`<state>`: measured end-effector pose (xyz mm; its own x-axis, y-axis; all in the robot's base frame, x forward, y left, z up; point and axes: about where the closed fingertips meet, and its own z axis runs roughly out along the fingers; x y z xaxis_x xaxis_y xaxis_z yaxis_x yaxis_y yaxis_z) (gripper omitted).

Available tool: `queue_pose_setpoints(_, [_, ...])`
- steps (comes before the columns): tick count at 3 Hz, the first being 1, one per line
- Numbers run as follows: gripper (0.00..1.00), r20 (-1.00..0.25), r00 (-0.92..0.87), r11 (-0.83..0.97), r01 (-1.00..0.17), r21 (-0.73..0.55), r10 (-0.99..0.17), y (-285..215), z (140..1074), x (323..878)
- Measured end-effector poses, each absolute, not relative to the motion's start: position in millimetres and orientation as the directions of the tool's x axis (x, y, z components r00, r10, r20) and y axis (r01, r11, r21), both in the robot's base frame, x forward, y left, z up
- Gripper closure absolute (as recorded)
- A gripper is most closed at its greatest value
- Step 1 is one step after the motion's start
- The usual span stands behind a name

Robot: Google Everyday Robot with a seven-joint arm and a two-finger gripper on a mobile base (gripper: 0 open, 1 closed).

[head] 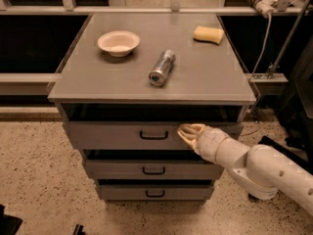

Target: Close top drawer

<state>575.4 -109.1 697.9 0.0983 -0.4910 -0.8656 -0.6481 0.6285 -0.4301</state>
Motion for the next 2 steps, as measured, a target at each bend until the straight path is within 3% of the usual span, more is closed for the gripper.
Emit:
queue_pose_setpoints(1, [1.0, -0.866, 0.098, 0.628, -0.648, -0.43, -0.491, -109, 698, 574])
queue_pose_setpoints(2, [1.0, -0.884, 0.028, 0.626, -0.696, -0.353, -0.467, -121, 695, 560])
